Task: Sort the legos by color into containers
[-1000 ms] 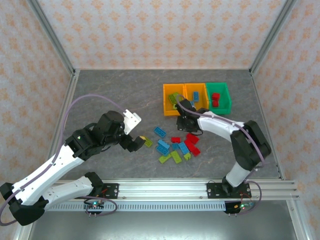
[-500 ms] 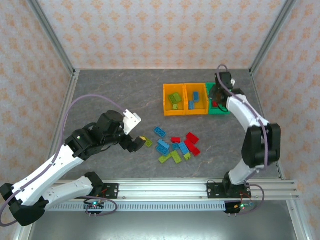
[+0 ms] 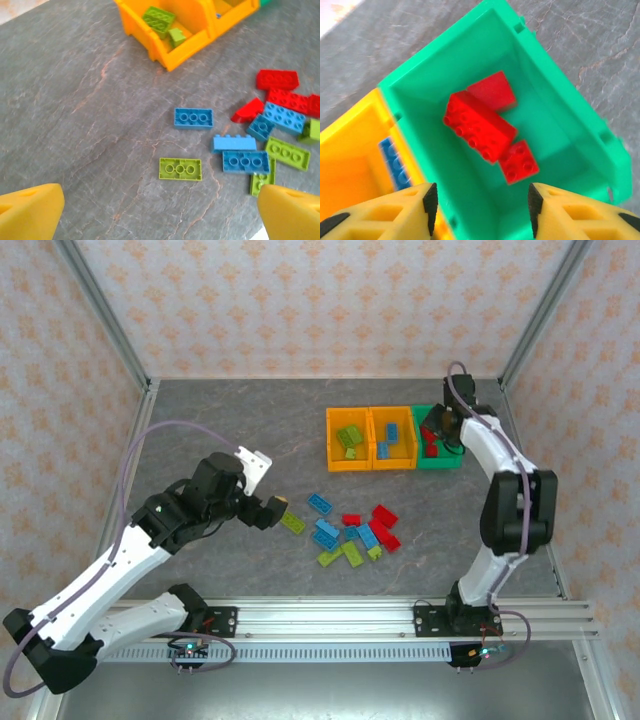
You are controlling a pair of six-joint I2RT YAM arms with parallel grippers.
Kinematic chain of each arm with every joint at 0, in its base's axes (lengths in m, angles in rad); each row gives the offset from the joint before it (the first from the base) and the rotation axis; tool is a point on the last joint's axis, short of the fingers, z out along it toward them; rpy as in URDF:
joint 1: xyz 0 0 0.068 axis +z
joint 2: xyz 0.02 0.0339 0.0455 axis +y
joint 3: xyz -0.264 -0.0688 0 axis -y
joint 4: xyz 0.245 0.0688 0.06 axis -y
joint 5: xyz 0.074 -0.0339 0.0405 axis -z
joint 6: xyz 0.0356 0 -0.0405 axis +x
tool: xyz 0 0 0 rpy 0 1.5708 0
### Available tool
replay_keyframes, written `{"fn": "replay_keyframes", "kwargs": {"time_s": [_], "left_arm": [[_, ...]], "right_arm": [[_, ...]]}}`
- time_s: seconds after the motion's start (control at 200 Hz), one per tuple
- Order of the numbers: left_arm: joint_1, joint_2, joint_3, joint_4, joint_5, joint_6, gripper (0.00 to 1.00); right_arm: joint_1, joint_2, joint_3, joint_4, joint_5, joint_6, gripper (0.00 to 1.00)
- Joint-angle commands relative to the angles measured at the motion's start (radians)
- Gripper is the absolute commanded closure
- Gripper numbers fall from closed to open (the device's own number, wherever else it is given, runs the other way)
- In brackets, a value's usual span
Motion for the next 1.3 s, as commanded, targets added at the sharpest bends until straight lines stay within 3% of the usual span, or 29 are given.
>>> {"fn": "replay_keyframes", "kwargs": {"time_s": [0.0, 0.215, 0.33, 0.45, 0.876, 0.956, 1.101, 1.291], "left_arm": [[0.018, 0.051, 0.083, 0.014, -0.039, -0.229, 0.01], [0.018, 0.182, 0.035, 0.085, -0.067, -0.743, 0.08], [0.018, 0.281, -0.015, 0.105, -0.089, -0.879, 0.18], [0.015, 0.402, -0.032, 0.081, -0.077, -0.964, 0.23], [-0.006, 0.733, -0.012, 0.167, 0.058, -1.053, 0.20], [-0.008, 0.786, -0.010, 0.176, 0.085, -1.100, 0.26], [-0.019, 0.846, 0.007, 0.180, 0.119, -1.109, 0.49], [-0.029, 0.760, 0.019, 0.224, 0.109, -1.049, 0.73]], "right_arm": [[0.048, -0.202, -0.120, -0.006, -0.117, 0.046, 0.44], [0.260, -0.472, -0.269, -0.159, -0.232, -0.032, 0.34], [0.378, -0.569, -0.315, -0.226, -0.220, -0.023, 0.32], [0.437, -0.619, -0.320, -0.277, -0.201, 0.001, 0.31], [0.457, -0.767, -0.398, -0.321, -0.139, 0.069, 0.30], [0.457, -0.791, -0.415, -0.329, -0.137, 0.084, 0.29], [0.458, -0.813, -0.426, -0.335, -0.128, 0.097, 0.29], [0.457, -0.780, -0.413, -0.303, -0.132, 0.092, 0.28]]}}
